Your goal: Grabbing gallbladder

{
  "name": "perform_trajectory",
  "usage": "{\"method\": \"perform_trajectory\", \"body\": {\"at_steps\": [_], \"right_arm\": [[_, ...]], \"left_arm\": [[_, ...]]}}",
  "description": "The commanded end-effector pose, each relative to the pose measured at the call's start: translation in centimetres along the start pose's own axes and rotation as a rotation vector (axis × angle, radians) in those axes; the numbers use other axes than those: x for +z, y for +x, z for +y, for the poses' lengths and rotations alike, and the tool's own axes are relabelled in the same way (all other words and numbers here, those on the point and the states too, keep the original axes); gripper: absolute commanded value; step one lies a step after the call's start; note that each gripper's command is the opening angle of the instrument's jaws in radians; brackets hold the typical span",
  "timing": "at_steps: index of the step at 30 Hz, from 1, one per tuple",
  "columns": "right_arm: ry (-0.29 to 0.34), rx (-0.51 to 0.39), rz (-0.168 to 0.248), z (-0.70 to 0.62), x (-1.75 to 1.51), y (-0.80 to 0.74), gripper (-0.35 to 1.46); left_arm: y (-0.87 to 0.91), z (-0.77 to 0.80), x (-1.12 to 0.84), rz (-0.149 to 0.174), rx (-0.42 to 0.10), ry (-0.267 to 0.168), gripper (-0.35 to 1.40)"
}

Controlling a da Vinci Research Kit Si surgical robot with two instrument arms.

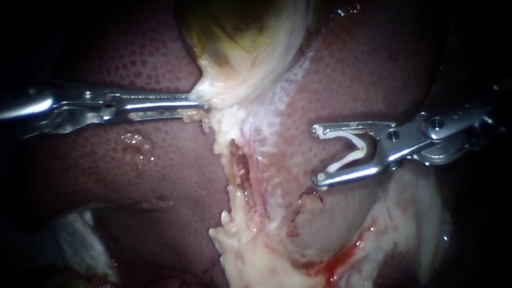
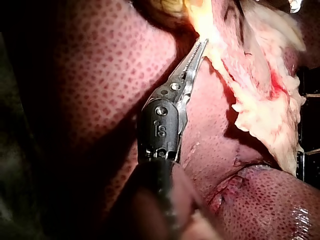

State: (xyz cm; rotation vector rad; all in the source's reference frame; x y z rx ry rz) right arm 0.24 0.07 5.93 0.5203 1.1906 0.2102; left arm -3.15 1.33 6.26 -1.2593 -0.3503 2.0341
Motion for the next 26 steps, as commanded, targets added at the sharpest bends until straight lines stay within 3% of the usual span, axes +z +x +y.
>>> {"method": "perform_trajectory", "body": {"at_steps": [1, 5, 26], "right_arm": [[0.0, 0.0, 0.0, 0.0, 0.0, 0.0, 0.6], [0.0, 0.0, 0.0, 0.0, 0.0, 0.0, 0.6], [0.0, 0.0, 0.0, 0.0, 0.0, 0.0, 0.6]], "left_arm": [[0.05, -0.02, -0.06, 0.006, -0.011, 0.002, -0.35], [0.09, -0.07, -0.16, 0.011, -0.014, 0.011, -0.35], [0.06, -0.09, -0.11, 0.012, -0.015, 0.02, -0.35]]}}
